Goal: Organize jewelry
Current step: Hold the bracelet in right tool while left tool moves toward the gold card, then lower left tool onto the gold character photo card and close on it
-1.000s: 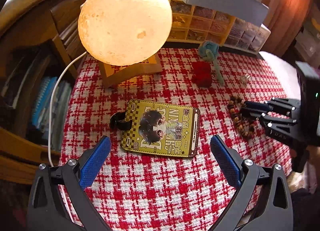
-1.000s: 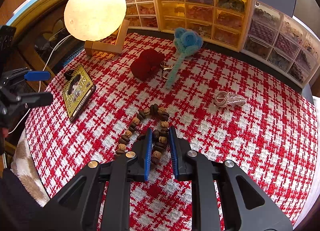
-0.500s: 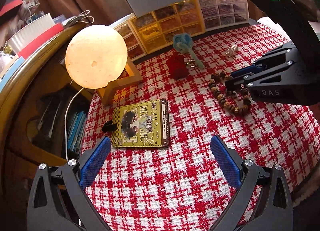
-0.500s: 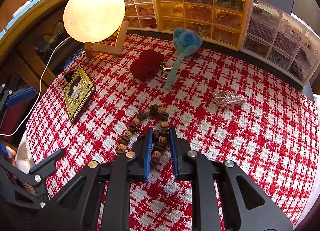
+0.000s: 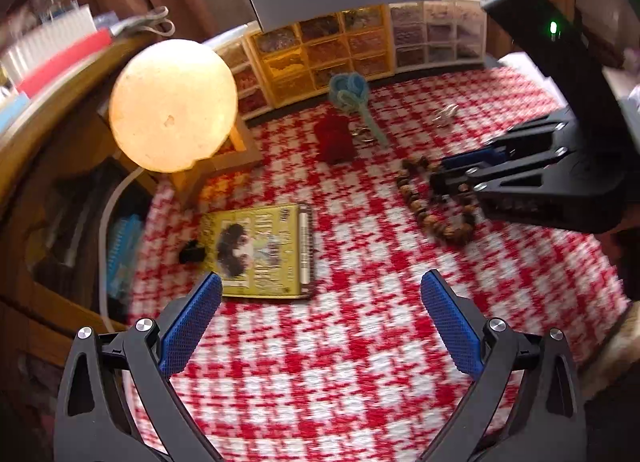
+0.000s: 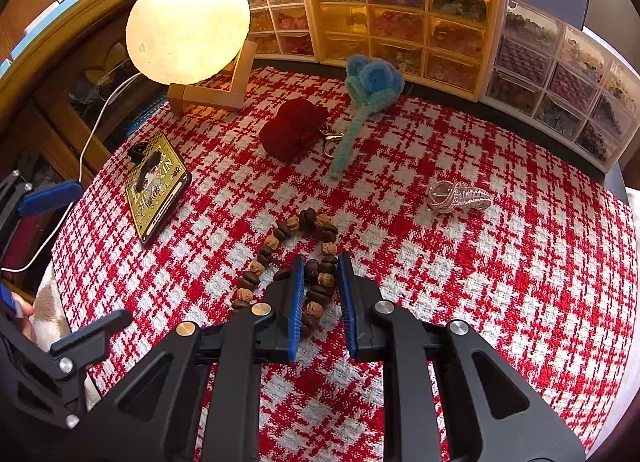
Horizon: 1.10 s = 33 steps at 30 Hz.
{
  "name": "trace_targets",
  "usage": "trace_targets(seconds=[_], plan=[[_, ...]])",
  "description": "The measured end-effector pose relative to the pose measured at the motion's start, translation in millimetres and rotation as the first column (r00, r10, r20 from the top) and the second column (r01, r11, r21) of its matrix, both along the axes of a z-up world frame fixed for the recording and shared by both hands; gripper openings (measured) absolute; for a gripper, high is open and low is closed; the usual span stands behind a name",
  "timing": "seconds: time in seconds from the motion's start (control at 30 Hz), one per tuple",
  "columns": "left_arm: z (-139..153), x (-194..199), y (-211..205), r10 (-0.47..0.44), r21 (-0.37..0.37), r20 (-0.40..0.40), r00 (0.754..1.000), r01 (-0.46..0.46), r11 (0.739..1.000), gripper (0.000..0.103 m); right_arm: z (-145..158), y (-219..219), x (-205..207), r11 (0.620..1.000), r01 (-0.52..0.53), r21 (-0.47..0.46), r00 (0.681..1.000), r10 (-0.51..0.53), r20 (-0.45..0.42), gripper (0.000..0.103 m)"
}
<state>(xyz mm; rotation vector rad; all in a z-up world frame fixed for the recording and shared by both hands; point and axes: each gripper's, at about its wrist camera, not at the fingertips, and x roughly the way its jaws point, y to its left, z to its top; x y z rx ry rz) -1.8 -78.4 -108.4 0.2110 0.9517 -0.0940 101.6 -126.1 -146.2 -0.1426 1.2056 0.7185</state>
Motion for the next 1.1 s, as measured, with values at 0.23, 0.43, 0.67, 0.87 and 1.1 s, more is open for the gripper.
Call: trace_targets(seconds=[0.23,0.43,0.67,0.87,1.1], plan=[[5.8,3.0,72.2,0.112,-0.406,-0.101,0.989,-0.144,0.903,0.099,-0.2,0.2,-0.6,1.000,0.003,0.002,1.000,-0.003,-0.002,0.018],[9.5,-5.2,123.5,0.245,-0.502,-0.132,0.960,-0.278,0.819,0.099,-0.5,-0.8,0.2,1.000,0.004,0.003,1.000,-0.004,-0.007,0.018],[0.9,17.4,161.3,0.369,-0.555,-0.231,0.900,-0.433,0.710,0.099,-0.3,-1.4,0.5,1.000,0.010,0.006,1.000,-0.010,-0.006,0.018],[-0.9,49.2,177.8,0.419,-0.647,-0.315,0.852,-0.515,0.562,0.099,-0.5,-2.1,0.8,1.000,0.017,0.015,1.000,-0.017,-0.011,0.018],[6.1,61.9,161.8,0.392,-0.559,-0.261,0.882,-0.469,0.684,0.098,-0.4,-3.9,0.9,0.999,0.024,0.025,1.000,-0.024,-0.017,0.018]])
